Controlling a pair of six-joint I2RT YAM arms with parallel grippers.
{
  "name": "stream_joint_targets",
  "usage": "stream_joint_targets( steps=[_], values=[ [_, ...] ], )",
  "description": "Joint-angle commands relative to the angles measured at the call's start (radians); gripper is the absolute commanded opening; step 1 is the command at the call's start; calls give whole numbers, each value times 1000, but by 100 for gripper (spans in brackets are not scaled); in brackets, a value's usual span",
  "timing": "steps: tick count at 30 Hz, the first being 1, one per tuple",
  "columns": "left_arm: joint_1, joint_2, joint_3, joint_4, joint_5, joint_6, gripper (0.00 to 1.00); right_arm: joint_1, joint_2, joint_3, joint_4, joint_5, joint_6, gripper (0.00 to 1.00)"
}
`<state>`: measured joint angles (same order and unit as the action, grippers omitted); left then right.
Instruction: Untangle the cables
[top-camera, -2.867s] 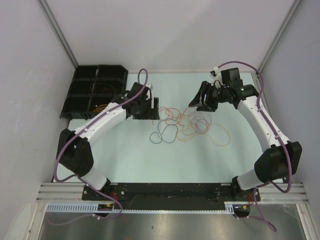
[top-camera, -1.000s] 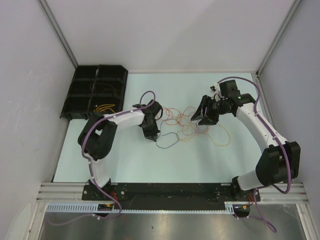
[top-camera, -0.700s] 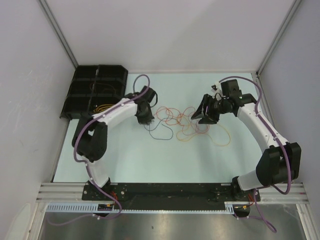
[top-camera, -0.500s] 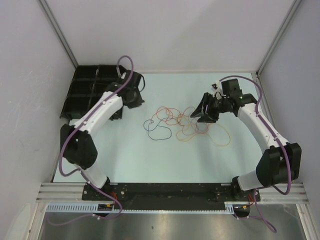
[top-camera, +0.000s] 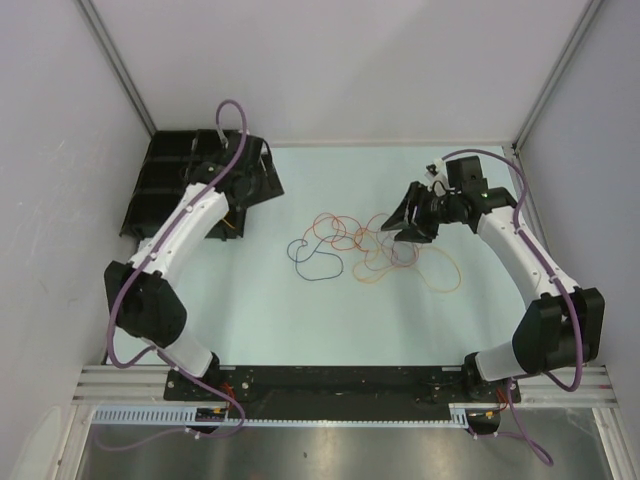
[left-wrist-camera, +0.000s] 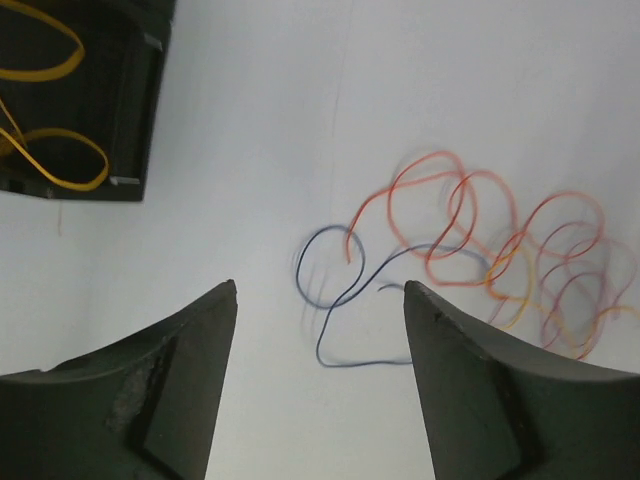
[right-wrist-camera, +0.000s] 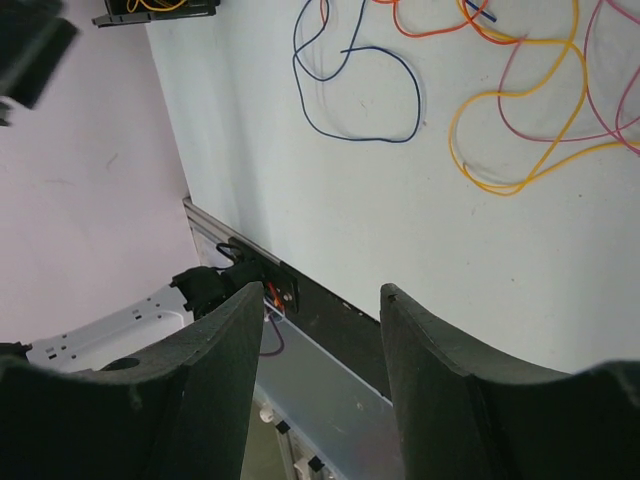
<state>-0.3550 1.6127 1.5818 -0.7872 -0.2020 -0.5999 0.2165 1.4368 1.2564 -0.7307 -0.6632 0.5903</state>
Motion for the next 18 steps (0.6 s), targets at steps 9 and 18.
stream_joint_targets(
  steps=[9,18],
  values=[
    [-71,-56,-417,321,168,-51,100,-51,-82,29,-67,8,-37,55],
    [-102,30,-425,359,156,-18,96,-66,-96,29,-99,22,-47,54]
  ],
)
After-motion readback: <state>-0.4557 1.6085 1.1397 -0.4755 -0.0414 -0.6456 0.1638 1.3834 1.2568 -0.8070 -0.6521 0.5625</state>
